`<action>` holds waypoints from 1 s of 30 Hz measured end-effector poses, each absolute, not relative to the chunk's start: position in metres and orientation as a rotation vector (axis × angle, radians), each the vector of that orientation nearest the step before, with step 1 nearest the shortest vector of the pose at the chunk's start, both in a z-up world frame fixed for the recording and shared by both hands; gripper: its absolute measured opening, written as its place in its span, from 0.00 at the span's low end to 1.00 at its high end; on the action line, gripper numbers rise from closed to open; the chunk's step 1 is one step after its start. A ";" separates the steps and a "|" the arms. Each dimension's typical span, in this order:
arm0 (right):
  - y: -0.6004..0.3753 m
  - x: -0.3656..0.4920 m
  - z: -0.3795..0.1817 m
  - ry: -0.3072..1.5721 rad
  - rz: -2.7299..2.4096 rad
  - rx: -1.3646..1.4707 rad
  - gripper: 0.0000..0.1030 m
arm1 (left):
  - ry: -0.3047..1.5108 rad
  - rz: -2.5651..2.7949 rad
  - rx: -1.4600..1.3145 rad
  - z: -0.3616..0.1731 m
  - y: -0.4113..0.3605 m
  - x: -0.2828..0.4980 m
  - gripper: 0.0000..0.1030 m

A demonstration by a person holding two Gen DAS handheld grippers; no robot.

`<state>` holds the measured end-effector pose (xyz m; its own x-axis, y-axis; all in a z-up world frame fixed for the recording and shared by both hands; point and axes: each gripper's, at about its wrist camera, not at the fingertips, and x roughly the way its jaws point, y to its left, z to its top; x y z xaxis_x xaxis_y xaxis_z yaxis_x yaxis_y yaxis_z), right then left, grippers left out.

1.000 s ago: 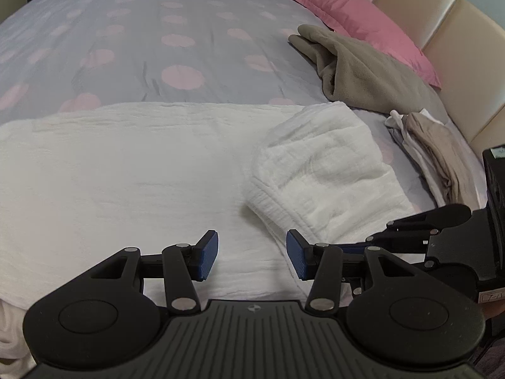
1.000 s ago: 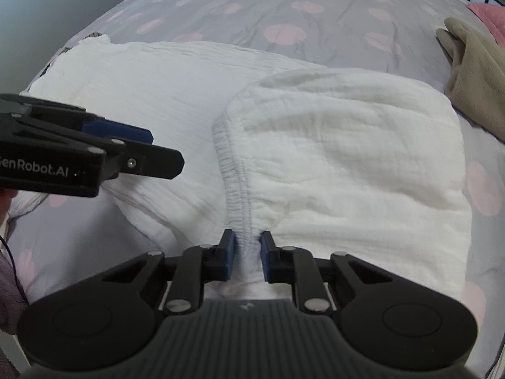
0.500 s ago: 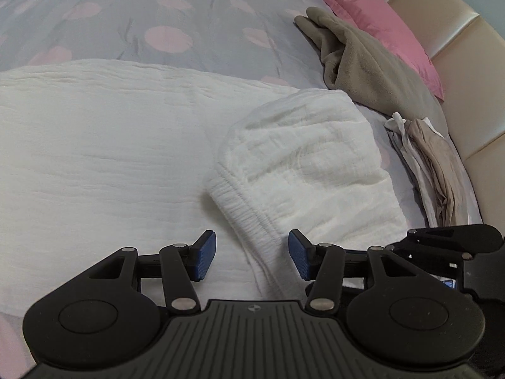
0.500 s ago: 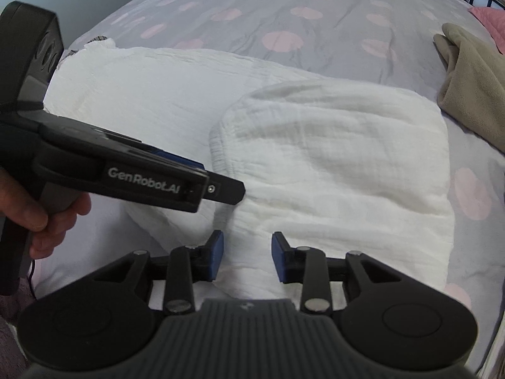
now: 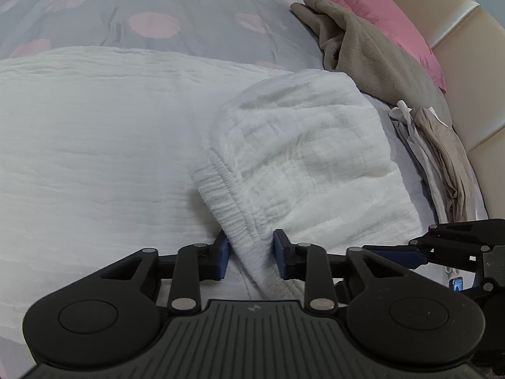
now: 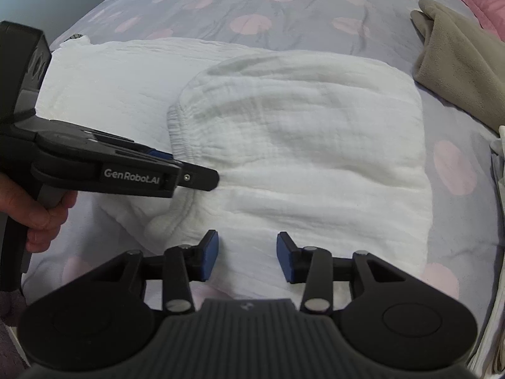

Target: Fold clothes

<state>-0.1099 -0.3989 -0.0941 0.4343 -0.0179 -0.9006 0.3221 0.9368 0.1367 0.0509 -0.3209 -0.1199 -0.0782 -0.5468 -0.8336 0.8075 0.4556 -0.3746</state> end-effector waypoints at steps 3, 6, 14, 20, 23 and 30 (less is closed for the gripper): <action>-0.399 -0.112 -0.093 1.101 -0.221 0.307 0.46 | 1.162 -1.162 0.272 -0.111 -0.318 0.046 0.19; -0.399 -0.115 -0.093 1.100 -0.228 0.310 0.47 | 1.170 -1.153 0.263 -0.108 -0.317 0.046 0.20; -0.394 -0.117 -0.091 1.094 -0.227 0.303 0.51 | 1.361 -1.078 0.101 -0.127 -0.308 0.065 0.34; -0.397 -0.115 -0.093 1.102 -0.230 0.306 0.53 | 1.405 -1.136 0.004 -0.137 -0.313 0.066 0.29; -0.399 -0.116 -0.094 1.102 -0.233 0.309 0.53 | 1.395 -1.130 0.001 -0.137 -0.313 0.068 0.22; -0.406 -0.124 -0.090 1.088 -0.265 0.326 0.53 | 1.280 -1.179 0.051 -0.107 -0.309 0.066 0.12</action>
<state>-0.1240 -0.4062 -0.0903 0.4408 -0.0506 -0.8962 0.3667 0.9215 0.1283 0.0658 -0.3091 -0.1071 -0.1679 -0.6422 -0.7480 0.6927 0.4630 -0.5530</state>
